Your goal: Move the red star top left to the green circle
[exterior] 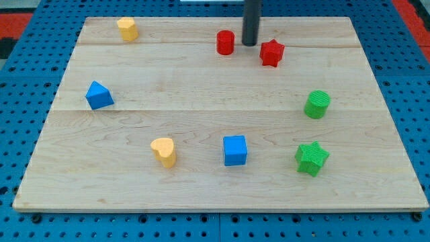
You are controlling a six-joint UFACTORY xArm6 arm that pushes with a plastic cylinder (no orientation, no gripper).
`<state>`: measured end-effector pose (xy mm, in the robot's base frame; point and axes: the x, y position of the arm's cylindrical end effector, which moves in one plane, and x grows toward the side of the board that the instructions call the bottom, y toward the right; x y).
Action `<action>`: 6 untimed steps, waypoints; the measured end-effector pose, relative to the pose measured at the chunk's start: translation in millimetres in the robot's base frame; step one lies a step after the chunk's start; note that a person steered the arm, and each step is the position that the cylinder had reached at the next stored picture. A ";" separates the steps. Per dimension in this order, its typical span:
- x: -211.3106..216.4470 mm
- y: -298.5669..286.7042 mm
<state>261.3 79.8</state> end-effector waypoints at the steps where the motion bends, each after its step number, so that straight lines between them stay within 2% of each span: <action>1: -32.0 -32.5; 2: 13.5 -90.6; 3: 69.8 -92.0; 4: 53.3 -90.0; 5: -2.5 -77.6; 6: 4.2 28.2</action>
<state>265.5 108.1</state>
